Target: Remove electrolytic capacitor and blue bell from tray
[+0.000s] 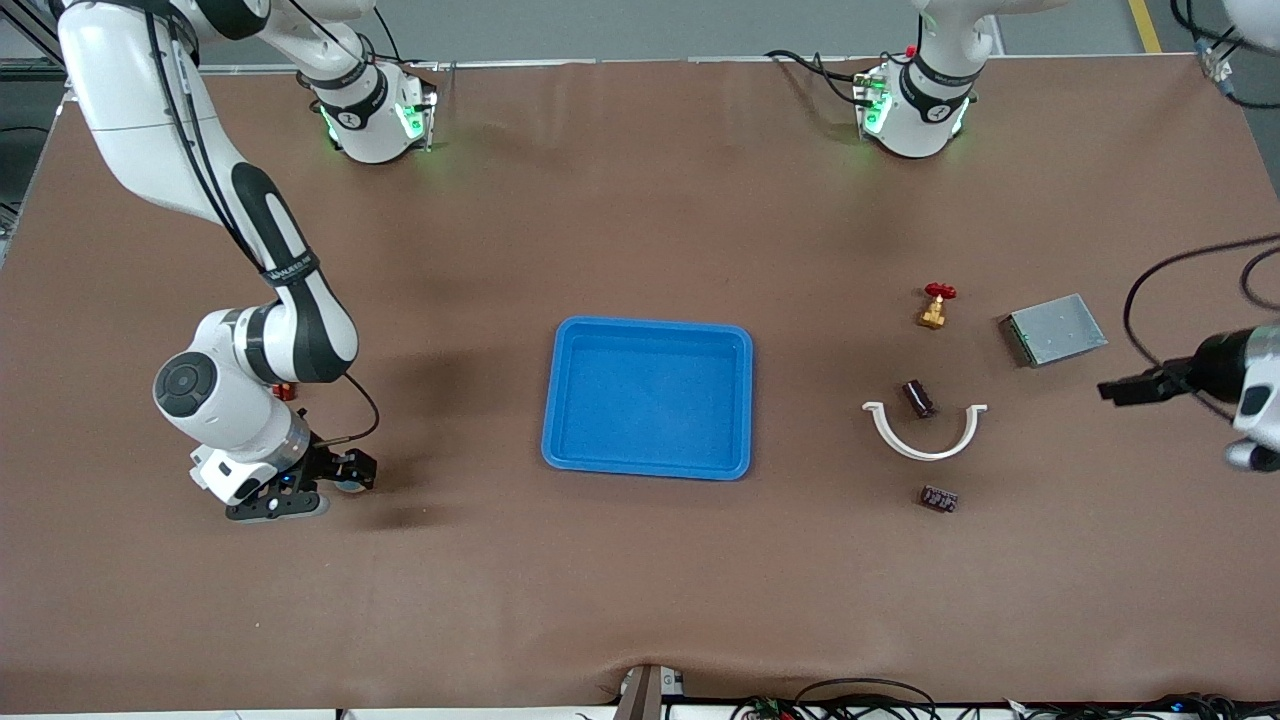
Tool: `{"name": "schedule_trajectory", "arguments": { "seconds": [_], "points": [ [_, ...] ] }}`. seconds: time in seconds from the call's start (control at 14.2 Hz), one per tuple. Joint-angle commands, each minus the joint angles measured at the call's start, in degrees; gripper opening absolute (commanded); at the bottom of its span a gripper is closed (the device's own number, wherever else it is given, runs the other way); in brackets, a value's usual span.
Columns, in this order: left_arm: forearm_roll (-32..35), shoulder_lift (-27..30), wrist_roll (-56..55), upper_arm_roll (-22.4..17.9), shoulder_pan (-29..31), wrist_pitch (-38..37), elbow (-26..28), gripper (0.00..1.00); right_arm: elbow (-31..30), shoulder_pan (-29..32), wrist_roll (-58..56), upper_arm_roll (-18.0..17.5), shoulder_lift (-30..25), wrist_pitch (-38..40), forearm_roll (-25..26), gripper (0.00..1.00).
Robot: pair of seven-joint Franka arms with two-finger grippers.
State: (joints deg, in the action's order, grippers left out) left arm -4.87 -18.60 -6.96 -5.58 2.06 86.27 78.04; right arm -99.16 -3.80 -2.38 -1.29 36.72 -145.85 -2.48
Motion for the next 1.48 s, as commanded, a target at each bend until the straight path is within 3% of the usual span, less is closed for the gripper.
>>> {"name": "schedule_trajectory", "arguments": {
  "seconds": [0.0, 0.28, 0.7, 0.91, 1.13, 1.34, 1.41],
  "points": [
    [-0.32, 6.88, 0.64, 2.57, -0.13, -3.02, 1.59, 1.00, 1.77, -0.69, 3.24, -0.12, 2.12, 0.04, -0.68, 0.00],
    [0.38, 10.86, 0.46, 3.91, -0.22, -3.13, 1.76, 1.00, 1.69, -0.60, 3.08, -0.12, 3.09, -1.28, -0.59, 0.00],
    [3.46, 10.69, -0.07, 8.12, -0.13, -0.67, 2.29, 1.00, 1.07, 0.19, 2.99, -0.12, 3.36, -1.81, -0.33, 0.00],
    [2.76, 11.13, -0.95, 8.13, 0.39, 3.01, 6.14, 1.00, 0.10, 0.37, 2.99, -0.12, 3.36, -1.98, -0.50, 0.00],
    [2.76, 15.69, -1.04, 8.04, 0.40, 7.23, 13.78, 1.00, -0.60, 0.46, 2.99, -0.12, 3.36, -1.90, -0.51, 0.00],
    [2.76, 17.02, -2.17, 8.04, -0.04, 7.86, 14.69, 1.00, -0.16, 0.37, 3.17, -0.12, 3.10, -1.55, -0.51, 0.00],
    [2.76, 17.02, -3.22, 8.04, 0.04, 8.03, 14.68, 1.00, 0.28, 0.37, 3.08, -0.12, 2.92, -1.20, -0.51, 0.12]
  ]
}}
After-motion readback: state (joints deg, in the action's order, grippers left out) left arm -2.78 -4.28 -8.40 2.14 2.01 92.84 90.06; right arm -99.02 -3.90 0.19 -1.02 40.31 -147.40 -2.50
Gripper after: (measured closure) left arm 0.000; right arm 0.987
